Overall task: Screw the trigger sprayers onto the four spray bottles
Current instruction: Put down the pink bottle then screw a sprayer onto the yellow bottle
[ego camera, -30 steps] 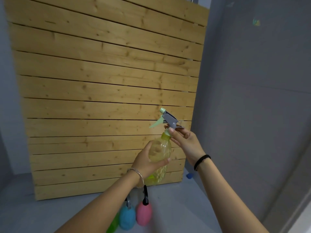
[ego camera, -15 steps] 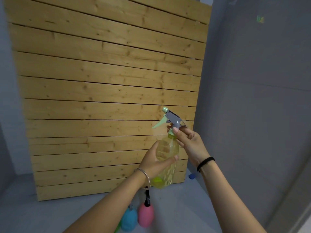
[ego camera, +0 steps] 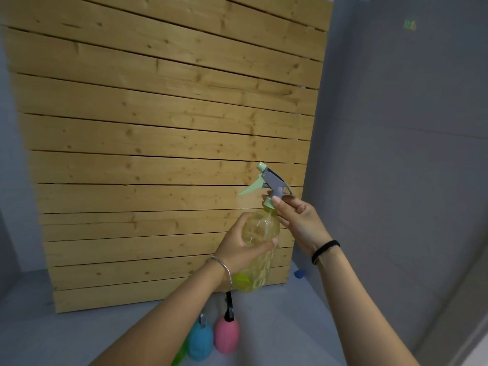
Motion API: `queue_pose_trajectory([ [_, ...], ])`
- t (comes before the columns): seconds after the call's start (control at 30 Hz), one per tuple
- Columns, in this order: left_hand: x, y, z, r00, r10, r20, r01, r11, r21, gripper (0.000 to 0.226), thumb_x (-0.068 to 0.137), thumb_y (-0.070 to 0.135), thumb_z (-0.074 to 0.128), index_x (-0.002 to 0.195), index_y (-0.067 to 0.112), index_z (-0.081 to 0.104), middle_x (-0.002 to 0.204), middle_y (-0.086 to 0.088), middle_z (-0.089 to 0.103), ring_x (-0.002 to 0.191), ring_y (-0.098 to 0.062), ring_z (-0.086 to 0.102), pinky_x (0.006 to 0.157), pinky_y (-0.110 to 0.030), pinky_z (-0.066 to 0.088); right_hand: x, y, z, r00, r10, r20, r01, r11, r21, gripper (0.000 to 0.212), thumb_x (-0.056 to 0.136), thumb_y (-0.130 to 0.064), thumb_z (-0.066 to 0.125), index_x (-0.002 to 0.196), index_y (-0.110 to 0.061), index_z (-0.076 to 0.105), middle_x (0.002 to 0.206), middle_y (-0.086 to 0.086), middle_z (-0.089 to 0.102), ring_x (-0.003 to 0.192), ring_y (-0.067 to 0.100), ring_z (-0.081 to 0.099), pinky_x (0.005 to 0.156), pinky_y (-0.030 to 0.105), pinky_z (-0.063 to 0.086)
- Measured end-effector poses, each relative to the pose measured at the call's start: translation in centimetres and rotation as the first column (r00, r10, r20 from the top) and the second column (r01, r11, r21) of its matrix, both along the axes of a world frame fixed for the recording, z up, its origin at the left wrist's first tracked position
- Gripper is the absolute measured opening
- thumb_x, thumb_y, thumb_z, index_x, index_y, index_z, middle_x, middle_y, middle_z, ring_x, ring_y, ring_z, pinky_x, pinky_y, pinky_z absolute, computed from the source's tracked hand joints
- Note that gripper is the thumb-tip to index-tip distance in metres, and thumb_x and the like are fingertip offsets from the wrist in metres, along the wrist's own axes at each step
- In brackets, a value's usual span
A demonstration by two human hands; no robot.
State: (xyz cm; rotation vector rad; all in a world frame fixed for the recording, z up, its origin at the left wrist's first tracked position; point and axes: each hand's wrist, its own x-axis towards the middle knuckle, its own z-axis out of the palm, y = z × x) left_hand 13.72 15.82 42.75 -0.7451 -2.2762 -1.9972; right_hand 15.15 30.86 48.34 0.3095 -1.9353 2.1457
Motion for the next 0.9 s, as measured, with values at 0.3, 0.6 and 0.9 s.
queue_pose_trajectory([
  [0.3, 0.4, 0.2, 0.2, 0.971, 0.14, -0.195, -0.15, 0.988, -0.036, 0.079, 0.064, 0.052, 0.074, 0.125, 0.057, 0.025, 0.129, 0.022, 0.049, 0.108, 0.004, 0.055, 0.081, -0.02, 0.051, -0.4, -2.0, 0.3, 0.98, -0.196, 0.027, 0.198, 0.977, -0.074, 0.02, 0.075, -0.021, 0.076, 0.086, -0.026, 0.06, 0.092, -0.007, 0.07, 0.086, 0.002, 0.067, 0.075, 0.014, 0.054],
  [0.6, 0.2, 0.1, 0.5, 0.973, 0.072, -0.221, -0.076, 0.997, -0.008, 0.08, 0.074, 0.044, 0.07, 0.133, 0.066, 0.021, 0.143, 0.034, 0.032, 0.134, 0.0, 0.036, 0.106, -0.035, 0.041, -0.2, -2.8, -0.7, 0.995, 0.052, 0.088, -0.045, 0.995, -0.084, 0.034, 0.09, -0.037, 0.054, 0.116, -0.017, 0.065, 0.112, 0.002, 0.07, 0.106, 0.014, 0.065, 0.088, 0.027, 0.052],
  [0.9, 0.1, 0.2, 0.5, 0.981, 0.048, -0.19, -0.048, 0.999, 0.001, 0.083, 0.076, 0.04, 0.071, 0.134, 0.065, 0.018, 0.138, 0.042, 0.029, 0.124, 0.022, 0.032, 0.096, -0.008, 0.037, -0.2, -2.8, -0.3, 0.996, -0.026, 0.08, 0.036, 0.991, -0.13, 0.041, 0.085, -0.019, 0.065, 0.118, 0.004, 0.058, 0.103, 0.015, 0.066, 0.096, 0.023, 0.061, 0.078, 0.026, 0.055],
])
